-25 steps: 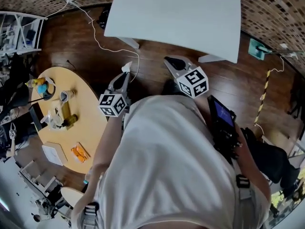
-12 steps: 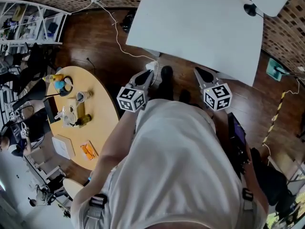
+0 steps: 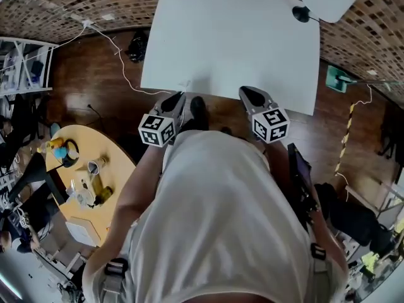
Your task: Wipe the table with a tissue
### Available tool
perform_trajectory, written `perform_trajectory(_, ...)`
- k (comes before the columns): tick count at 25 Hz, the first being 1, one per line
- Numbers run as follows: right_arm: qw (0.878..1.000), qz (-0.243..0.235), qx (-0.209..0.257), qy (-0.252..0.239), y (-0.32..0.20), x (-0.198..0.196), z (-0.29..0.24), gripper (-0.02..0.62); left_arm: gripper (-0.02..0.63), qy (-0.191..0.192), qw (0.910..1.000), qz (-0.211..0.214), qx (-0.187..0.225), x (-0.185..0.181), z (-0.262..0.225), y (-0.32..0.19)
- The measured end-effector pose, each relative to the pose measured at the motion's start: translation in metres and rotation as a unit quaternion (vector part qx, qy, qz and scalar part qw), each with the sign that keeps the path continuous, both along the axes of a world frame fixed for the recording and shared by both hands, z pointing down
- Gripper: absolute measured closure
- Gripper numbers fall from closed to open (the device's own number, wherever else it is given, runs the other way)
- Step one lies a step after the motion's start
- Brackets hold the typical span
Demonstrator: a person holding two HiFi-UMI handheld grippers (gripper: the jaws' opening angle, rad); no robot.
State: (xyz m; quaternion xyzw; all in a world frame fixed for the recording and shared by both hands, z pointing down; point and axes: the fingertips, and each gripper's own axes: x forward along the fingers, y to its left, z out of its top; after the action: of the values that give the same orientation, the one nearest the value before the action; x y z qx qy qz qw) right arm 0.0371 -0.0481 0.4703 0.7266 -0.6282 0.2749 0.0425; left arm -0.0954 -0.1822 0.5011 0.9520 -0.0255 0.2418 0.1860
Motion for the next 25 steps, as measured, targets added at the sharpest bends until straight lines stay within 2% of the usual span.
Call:
perform_trajectory(5, 1.000, 0.022, -0.011, 0.003, -0.032, 0.015, -0.002, 0.580, 0.580, 0.000, 0.9993, 0.038, -0.009, 0.027, 0.005, -0.031)
perform_trajectory(10, 0.999, 0.045, -0.024, 0.004, -0.053, 0.028, -0.002, 0.580, 0.580, -0.004, 0.9988, 0.045, -0.020, 0.046, 0.013, -0.068)
perform_trajectory(15, 0.998, 0.057, -0.023, 0.011, -0.088, 0.034, -0.007, 0.580, 0.580, -0.013, 0.9983, 0.053, -0.019, 0.049, 0.020, -0.110)
perform_trajectory(20, 0.999, 0.045, -0.020, 0.003, -0.115, 0.034, -0.009, 0.580, 0.580, -0.016, 0.9989, 0.043, -0.013, 0.054, 0.027, -0.142)
perform_trajectory(25, 0.999, 0.020, -0.034, -0.004, -0.129, 0.040, -0.004, 0.580, 0.580, -0.016, 0.9994, 0.006, -0.029, 0.061, 0.033, -0.158)
